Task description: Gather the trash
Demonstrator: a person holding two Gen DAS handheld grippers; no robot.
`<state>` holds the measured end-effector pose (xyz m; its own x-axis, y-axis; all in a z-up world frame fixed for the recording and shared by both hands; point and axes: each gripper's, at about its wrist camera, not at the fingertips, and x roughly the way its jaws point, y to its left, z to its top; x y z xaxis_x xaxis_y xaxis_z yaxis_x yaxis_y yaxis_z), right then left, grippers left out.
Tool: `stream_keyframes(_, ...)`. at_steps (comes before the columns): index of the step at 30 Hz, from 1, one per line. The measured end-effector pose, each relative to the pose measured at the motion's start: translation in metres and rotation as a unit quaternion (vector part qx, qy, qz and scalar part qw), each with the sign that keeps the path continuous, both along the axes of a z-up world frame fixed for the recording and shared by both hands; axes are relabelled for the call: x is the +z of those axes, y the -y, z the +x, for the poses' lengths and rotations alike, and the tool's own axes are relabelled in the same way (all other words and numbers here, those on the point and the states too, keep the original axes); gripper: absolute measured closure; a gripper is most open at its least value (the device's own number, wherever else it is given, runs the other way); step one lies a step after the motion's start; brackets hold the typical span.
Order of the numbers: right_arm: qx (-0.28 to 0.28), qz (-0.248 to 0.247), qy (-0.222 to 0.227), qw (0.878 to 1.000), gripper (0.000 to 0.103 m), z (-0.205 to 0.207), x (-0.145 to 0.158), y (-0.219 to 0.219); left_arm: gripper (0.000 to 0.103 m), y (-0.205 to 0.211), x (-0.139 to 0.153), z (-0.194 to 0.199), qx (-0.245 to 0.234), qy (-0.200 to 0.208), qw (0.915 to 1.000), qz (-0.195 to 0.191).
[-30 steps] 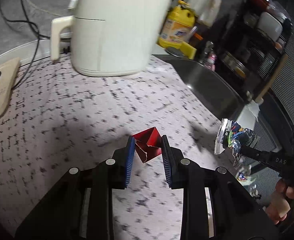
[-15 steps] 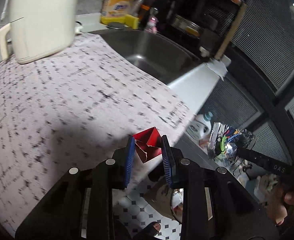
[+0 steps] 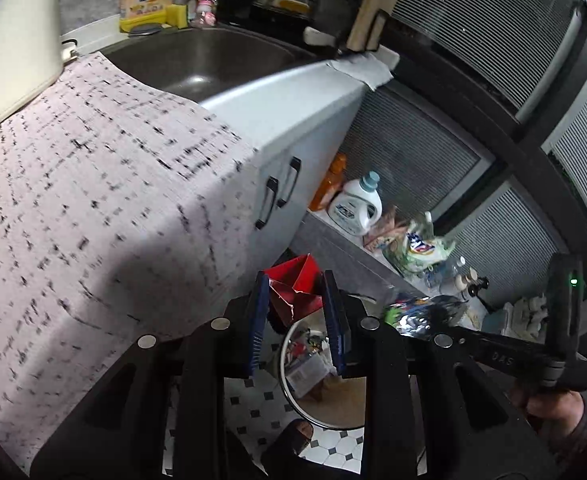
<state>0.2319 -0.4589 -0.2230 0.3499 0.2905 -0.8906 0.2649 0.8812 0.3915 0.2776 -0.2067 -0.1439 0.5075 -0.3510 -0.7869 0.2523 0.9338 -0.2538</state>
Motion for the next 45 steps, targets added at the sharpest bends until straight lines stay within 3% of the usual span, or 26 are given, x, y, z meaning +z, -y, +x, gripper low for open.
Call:
stream_keyframes(1, -0.008, 0.011, -0.012, 1.0, 0.049, -0.004, -0.009, 0.006, 0.076, 0.003, -0.003, -0.003, -0.002, -0.003, 1.0, 0.001)
stream_keyframes(2, -0.019, 0.019, -0.014, 1.0, 0.034, -0.009, -0.013, 0.011, 0.076, 0.008, -0.007, -0.005, -0.003, -0.006, 1.0, 0.003)
stream_keyframes(7, -0.05, 0.015, -0.011, 0.999, 0.034, -0.034, -0.018, 0.036, 0.075, 0.03, -0.024, -0.012, -0.022, -0.029, 0.9994, 0.002)
stream_keyframes(16, -0.1, -0.008, 0.009, 0.995, 0.031, -0.07, 0.005, 0.086, 0.071, 0.093, -0.048, -0.014, -0.091, -0.058, 0.9941, -0.006)
stream_keyframes(17, -0.104, -0.009, 0.011, 0.995, 0.031, -0.073, 0.008, 0.088, 0.068, 0.101, -0.05, -0.015, -0.102, -0.061, 0.9929, -0.006)
stream_keyframes(19, -0.11, -0.014, 0.015, 0.994, 0.031, -0.081, 0.013, 0.094, 0.05, 0.114, -0.053, -0.016, -0.113, -0.066, 0.9914, 0.004)
stream_keyframes(20, -0.112, -0.017, 0.017, 0.993, 0.031, -0.084, 0.015, 0.096, 0.033, 0.118, -0.054, -0.017, -0.113, -0.066, 0.9913, 0.008)
stream_keyframes(21, -0.115, -0.018, 0.019, 0.993, 0.031, -0.088, 0.017, 0.098, 0.026, 0.122, -0.054, -0.016, -0.114, -0.065, 0.9913, 0.009)
stream_keyframes(23, -0.119, -0.017, 0.021, 0.993, 0.031, -0.093, 0.019, 0.103, 0.021, 0.127, -0.053, -0.016, -0.113, -0.063, 0.9915, 0.013)
stream_keyframes(34, -0.095, -0.01, 0.048, 0.994, 0.016, -0.092, 0.028, 0.105, 0.007, 0.101, -0.022, -0.031, -0.057, -0.044, 0.9968, 0.036)
stream_keyframes(45, -0.031, -0.014, 0.089, 0.995, 0.01, -0.069, 0.072, 0.073, 0.006, 0.018, 0.042, -0.068, 0.056, 0.012, 0.9981, 0.023)
